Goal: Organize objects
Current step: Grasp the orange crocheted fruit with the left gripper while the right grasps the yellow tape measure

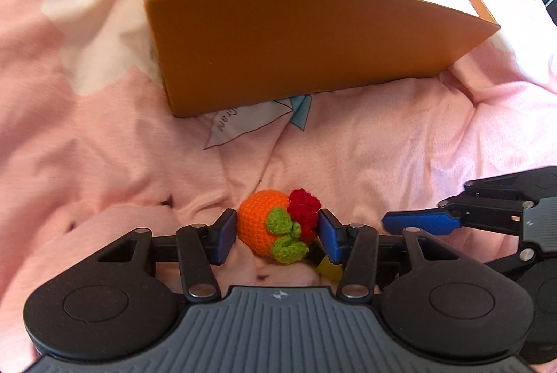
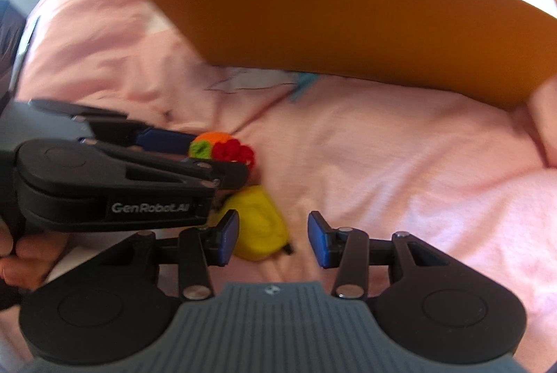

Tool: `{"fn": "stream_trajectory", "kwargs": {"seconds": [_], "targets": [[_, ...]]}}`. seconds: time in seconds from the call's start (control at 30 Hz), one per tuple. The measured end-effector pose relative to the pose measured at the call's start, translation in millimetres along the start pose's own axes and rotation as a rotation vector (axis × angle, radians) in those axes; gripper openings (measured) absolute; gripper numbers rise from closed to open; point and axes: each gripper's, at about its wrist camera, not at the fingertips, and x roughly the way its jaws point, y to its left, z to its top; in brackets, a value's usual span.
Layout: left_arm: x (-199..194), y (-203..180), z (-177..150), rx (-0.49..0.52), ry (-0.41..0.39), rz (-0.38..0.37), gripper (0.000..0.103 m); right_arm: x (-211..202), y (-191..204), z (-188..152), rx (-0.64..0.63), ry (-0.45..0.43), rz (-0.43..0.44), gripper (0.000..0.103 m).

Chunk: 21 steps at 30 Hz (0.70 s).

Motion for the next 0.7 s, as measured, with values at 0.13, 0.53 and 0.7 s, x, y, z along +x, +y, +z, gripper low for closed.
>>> {"fn": "stream_trajectory", "kwargs": {"seconds": [0.13, 0.53, 0.7], "targets": [[-7, 1, -2, 0.025, 0.003, 0.018, 0.057, 6, 16, 3, -0.092, 0.032, 0.008, 0.046], [-2, 6, -5, 0.024, 0.013, 0.008, 0.057, 36, 24, 8, -0.156, 0.128, -0.008, 0.051], [-3, 7, -5, 0.022, 0.009, 0.003, 0.057, 28, 18, 7, -0.116, 0.096, 0.006, 0.037]]}}
